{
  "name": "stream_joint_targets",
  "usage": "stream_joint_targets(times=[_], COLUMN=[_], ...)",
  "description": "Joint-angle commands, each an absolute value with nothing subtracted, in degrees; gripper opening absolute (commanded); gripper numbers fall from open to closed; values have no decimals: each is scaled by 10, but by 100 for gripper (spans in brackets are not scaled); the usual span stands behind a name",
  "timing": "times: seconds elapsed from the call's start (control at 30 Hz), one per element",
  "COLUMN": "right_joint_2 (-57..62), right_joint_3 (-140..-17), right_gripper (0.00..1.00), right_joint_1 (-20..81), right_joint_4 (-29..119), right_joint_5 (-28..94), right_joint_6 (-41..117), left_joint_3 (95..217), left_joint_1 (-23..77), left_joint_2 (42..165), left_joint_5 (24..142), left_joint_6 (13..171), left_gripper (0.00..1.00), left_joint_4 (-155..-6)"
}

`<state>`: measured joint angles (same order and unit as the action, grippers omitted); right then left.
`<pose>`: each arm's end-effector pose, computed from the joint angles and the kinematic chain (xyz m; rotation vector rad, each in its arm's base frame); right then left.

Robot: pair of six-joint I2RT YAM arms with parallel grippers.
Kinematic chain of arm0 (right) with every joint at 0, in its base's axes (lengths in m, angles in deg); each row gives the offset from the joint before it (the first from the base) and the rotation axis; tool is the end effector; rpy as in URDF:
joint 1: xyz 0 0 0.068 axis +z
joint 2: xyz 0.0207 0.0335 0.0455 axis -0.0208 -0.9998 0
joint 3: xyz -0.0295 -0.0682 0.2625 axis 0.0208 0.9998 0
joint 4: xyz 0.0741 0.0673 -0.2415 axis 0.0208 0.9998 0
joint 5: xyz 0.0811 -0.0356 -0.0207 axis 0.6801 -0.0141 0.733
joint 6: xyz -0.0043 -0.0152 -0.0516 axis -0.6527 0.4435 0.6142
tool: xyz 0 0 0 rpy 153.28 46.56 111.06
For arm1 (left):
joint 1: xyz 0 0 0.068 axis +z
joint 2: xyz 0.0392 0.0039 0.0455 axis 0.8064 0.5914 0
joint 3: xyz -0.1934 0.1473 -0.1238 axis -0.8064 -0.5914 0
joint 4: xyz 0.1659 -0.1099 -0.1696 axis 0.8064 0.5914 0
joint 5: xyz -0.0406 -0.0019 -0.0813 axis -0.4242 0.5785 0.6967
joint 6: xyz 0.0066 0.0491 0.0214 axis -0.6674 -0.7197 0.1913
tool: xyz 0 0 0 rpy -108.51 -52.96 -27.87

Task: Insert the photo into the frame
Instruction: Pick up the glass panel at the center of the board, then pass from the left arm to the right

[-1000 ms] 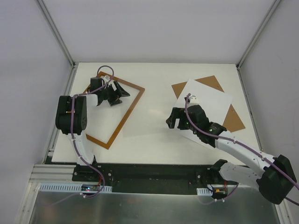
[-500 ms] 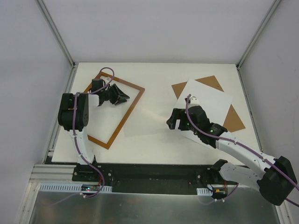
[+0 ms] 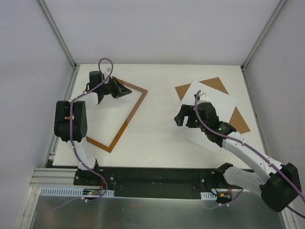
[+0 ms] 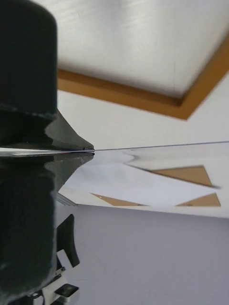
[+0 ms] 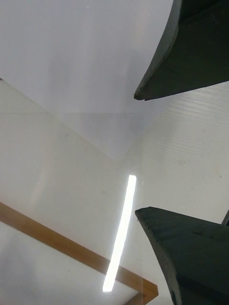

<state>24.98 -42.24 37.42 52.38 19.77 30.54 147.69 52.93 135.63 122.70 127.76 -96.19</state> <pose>0.1885 0.1338 0.2616 -0.3359 2.0596 0.4406 0.4057 -0.0323 0.1955 -0.2842 2.1129 -1.3626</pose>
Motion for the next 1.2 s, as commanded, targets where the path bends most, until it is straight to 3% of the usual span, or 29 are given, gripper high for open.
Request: stream_joint_targets(times=[0.0, 0.3, 0.6, 1.17], right_joint_2=[242, 166, 125, 63], right_joint_3=[-498, -619, -645, -569], right_gripper=[96, 96, 96, 96], right_joint_1=[307, 185, 128, 111], right_joint_4=[518, 477, 352, 101], right_joint_5=[268, 465, 646, 747], right_joint_6=[331, 345, 301, 185], left_joint_3=[1547, 1673, 1683, 1702], left_joint_1=[516, 495, 495, 495], left_joint_2=[1267, 1186, 1112, 1060], left_joint_5=[1277, 1324, 1359, 1360], left_joint_6=[1279, 1249, 1262, 1308], left_gripper=[0, 0, 0, 0], left_joint_4=[-932, -806, -784, -784])
